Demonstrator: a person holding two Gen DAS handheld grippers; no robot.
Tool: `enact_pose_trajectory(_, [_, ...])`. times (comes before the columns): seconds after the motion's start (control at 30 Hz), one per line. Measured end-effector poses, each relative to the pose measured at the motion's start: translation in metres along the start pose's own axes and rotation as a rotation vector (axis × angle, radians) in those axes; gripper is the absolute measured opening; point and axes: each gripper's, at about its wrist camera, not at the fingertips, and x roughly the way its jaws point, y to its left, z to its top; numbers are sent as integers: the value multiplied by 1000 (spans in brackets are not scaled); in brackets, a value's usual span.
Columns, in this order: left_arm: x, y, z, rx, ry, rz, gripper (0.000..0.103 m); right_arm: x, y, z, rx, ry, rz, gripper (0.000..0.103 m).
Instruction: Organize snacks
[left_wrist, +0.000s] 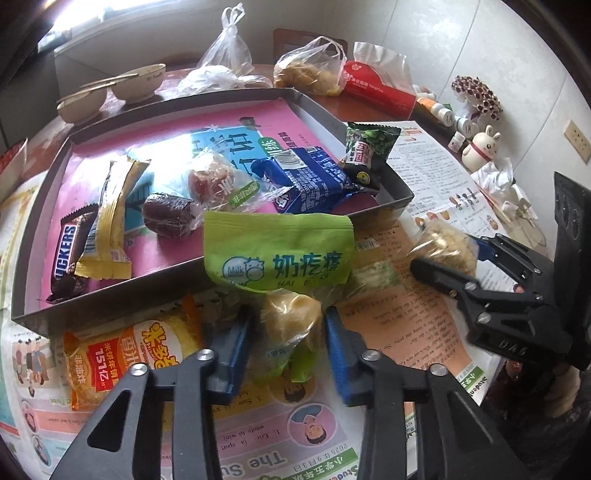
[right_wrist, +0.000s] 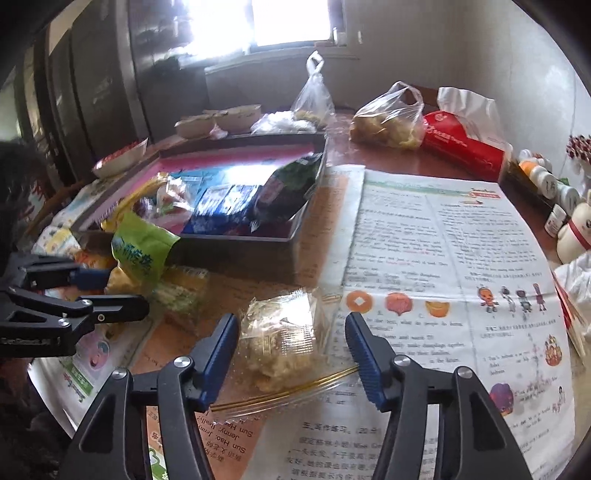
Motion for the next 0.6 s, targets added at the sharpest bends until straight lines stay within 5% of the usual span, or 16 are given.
enact_pose_trajectory(0.6, [-38,20,3,-59,-94,-43,34,-18,5,16,73,-55,40,59])
